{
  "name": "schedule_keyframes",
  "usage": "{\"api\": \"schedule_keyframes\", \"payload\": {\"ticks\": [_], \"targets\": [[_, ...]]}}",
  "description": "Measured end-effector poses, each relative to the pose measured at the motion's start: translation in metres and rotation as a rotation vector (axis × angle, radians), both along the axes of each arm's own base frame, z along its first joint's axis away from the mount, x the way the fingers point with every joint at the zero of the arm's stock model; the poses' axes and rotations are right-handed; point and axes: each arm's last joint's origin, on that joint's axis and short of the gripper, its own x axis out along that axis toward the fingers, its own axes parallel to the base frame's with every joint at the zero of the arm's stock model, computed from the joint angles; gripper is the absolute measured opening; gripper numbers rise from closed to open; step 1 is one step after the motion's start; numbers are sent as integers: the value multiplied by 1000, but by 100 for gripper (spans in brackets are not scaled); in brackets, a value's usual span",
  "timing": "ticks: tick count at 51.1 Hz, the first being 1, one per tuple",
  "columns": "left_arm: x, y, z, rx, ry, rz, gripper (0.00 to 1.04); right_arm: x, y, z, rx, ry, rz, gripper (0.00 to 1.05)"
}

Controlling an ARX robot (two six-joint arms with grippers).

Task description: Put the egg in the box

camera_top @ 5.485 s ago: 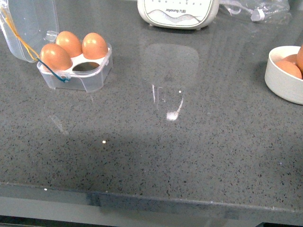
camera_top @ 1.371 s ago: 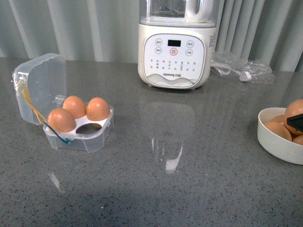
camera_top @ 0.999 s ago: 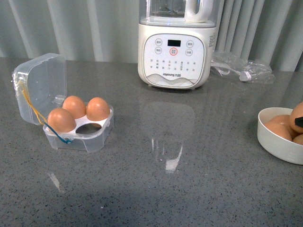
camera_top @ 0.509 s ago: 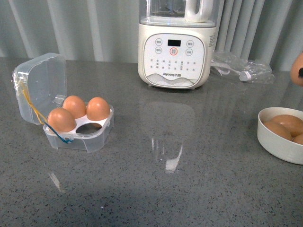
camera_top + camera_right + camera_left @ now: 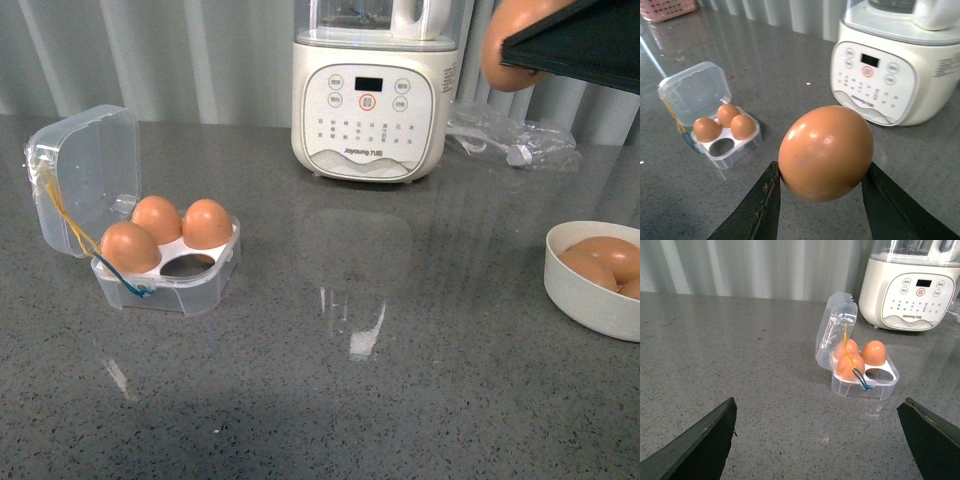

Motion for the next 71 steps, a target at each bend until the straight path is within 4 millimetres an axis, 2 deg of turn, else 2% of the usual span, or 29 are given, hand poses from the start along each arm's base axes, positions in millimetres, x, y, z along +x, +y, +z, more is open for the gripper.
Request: {"api": "schedule_keyframes", "payload": {"ticks": [9,20,38,46,56,71], "targets": [[0,0,0,0,0,0,98,6,26,-7,39,25,185,39],[0,0,0,0,0,0,98,11,38,-15,32,63,314,39],[0,0,0,0,0,0,98,50,59,-44,-47,116,387,39],[0,0,0,0,0,0,98,67,79,-55,-56,131,427,39],[0,0,0,0,0,0,98,82,101,-58,-55,134,466,39],[0,0,0,0,0,0,98,79,141,-59,-79,136,552,39]]}}
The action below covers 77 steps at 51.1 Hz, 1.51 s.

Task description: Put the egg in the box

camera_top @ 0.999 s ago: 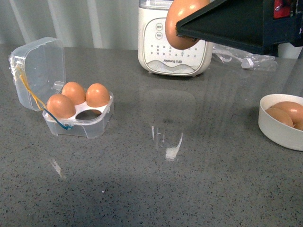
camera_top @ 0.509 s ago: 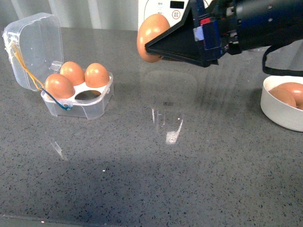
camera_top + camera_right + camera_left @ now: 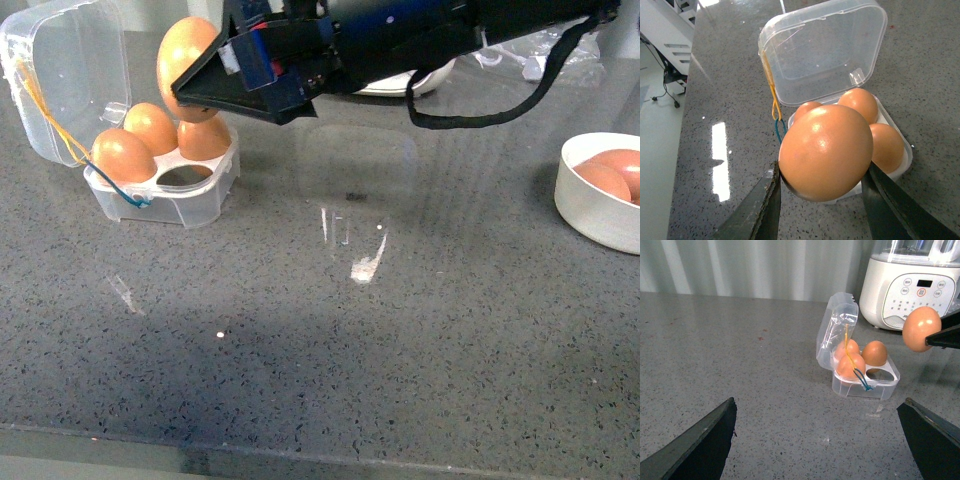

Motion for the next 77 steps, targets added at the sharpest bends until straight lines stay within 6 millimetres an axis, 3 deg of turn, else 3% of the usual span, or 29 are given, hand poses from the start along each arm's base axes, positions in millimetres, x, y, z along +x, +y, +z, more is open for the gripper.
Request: {"api": "schedule_keyframes", "payload": {"ticks": [17,28,50,54,58,62,67,73,77], "targets": [[0,0,0,0,0,0,98,12,31,-16,-71,-52,-34,39],[0,0,0,0,0,0,98,13,43,-15,-71,-62,-15,39],[0,0,0,0,0,0,98,12,42,-18,-106,-80,-8,39],[0,0,0,0,0,0,98,11,41,-19,-117,-76,-5,51],[0,0,0,0,0,0,98,11,41,-19,-123,-80,-3,52],[0,0,0,0,0,0,98,11,41,-19,-123,-82,-3,67],[0,0,0,0,0,0,98,11,41,-19,-124,-84,-4,76],[0,0,0,0,0,0,98,10,38,-14,-115,-101,-15,99],[0,0,0,0,0,0,98,10,35,-9,-105,-116,-27,98]]}}
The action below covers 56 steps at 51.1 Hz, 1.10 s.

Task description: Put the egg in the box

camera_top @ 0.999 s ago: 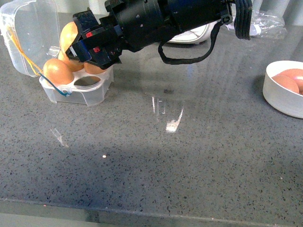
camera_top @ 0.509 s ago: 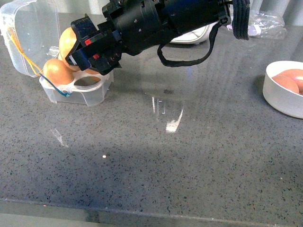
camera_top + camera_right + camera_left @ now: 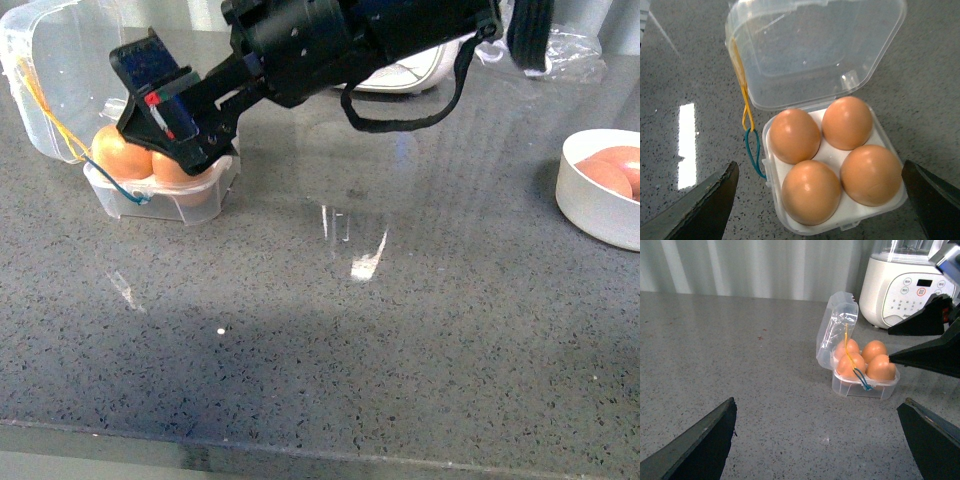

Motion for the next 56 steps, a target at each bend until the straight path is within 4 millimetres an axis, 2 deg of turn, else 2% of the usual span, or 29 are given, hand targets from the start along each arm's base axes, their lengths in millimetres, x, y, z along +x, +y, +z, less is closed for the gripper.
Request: {"api": "schedule_keyframes", "payload": {"ticks": [5,9,15,24,34,43,48,56], "targets": [[0,0,0,0,0,0,98,-1,-10,12,27,-27,-18,97],[0,0,0,0,0,0,98,-1,-27,26,51,-60,-71,97],[0,0,0,0,0,0,98,5,-64,43,90,-116,-225,97],[0,0,0,0,0,0,98,13,-109,47,103,-135,-452,97],[0,0,0,0,0,0,98,14,-173,47,74,-200,-820,97],[0,0,0,0,0,0,98,-1,-215,59,69,-328,-1048,97],[0,0,0,0,0,0,98,-12,-230,69,83,-393,-1137,97],[0,0,0,0,0,0,98,-39,-251,88,95,-566,-1267,97]]}}
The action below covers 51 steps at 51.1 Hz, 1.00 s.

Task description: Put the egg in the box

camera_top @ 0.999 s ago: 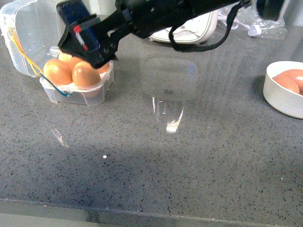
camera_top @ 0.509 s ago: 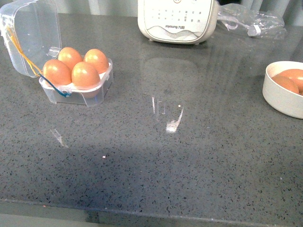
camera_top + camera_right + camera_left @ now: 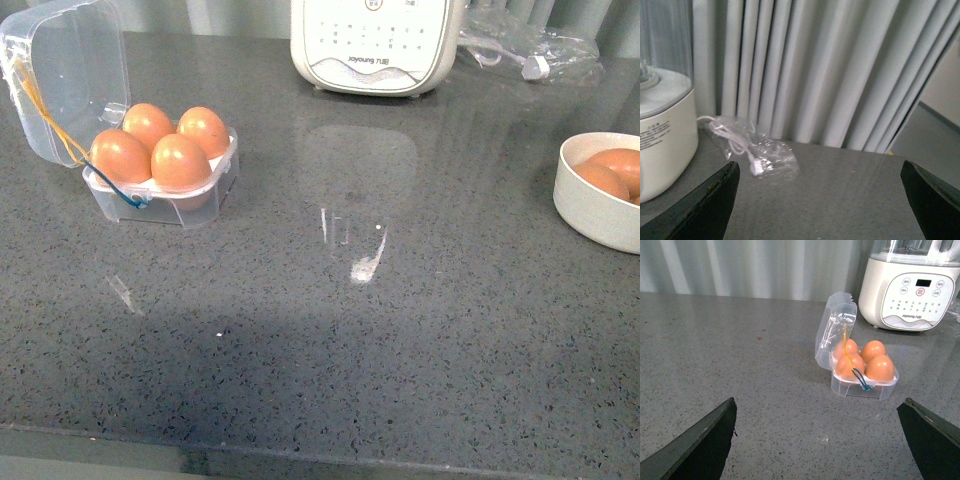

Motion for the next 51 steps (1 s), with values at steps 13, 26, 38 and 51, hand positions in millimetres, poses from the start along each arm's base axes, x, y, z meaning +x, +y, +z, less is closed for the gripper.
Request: {"api": "schedule_keyframes", "payload": {"ticks": [13,26,38,51], "targets": [[0,0,0,0,0,0,98,-61,-4,-20,173,70,128,61],[0,0,0,0,0,0,98,-119,10,-66,210,76,115,6],[0,0,0,0,0,0,98,-144,12,-84,211,73,125,3],[0,0,0,0,0,0,98,-170,13,-100,212,72,126,3]]}}
